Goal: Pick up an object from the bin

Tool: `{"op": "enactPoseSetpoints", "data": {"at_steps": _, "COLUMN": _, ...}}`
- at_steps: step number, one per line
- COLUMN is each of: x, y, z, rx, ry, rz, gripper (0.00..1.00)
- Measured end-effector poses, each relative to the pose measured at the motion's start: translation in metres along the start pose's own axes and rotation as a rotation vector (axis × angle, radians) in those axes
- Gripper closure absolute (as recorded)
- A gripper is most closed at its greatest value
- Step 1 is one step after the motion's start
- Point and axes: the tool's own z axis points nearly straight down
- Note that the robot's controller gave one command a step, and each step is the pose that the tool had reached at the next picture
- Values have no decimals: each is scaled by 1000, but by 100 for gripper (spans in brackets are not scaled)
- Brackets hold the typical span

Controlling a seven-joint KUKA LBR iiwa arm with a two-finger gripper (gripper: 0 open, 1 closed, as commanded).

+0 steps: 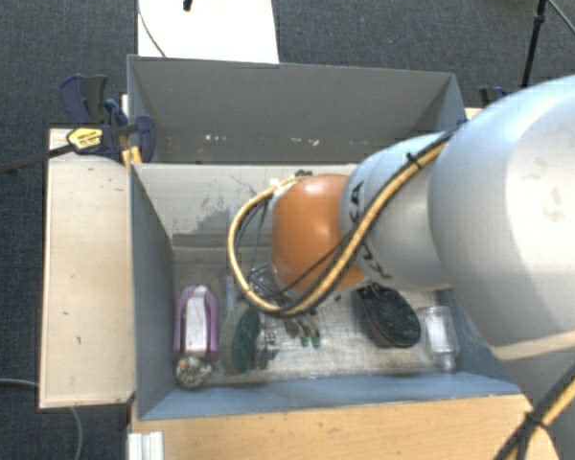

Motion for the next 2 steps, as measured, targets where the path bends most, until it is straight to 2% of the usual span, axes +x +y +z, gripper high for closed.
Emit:
{"op": "enactPoseSetpoints", "data": {"at_steps": 1, "x": -3, "y": -3, "z": -3, "rx": 0, "ry": -6, "rz": 7, "gripper": 100}}
{"op": "enactPoseSetpoints", "data": {"at_steps": 2, "x": -37, "y": -96, "z": -146, "rx": 4, "ry": -7, "rz": -121, "gripper": 100}}
